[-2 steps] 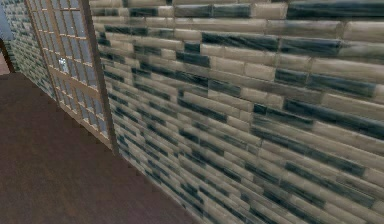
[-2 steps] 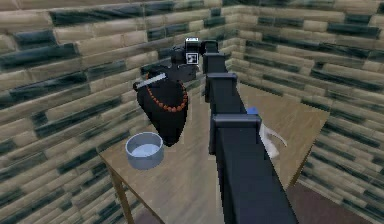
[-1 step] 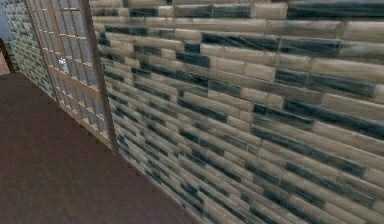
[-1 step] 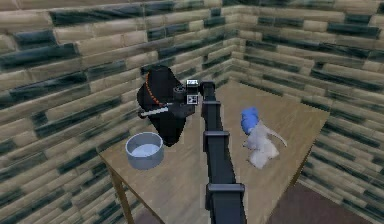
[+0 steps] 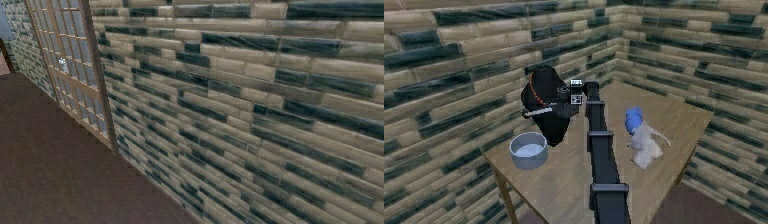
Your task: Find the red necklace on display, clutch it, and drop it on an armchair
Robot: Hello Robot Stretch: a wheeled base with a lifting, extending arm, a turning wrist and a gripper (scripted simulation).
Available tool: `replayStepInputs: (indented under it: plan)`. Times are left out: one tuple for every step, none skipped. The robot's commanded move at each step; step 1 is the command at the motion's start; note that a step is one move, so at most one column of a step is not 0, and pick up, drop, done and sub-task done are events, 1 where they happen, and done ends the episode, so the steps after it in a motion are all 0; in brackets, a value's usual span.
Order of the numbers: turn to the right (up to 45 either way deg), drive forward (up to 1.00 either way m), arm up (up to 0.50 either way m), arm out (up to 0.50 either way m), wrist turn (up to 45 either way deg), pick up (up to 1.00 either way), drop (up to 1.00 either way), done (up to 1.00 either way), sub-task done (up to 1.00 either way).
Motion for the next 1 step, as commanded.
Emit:
replayStepInputs:
  plan:
    - [0.0,0.0,0.1,0.0,0.0,0.0,0.0,0.0,0.0]
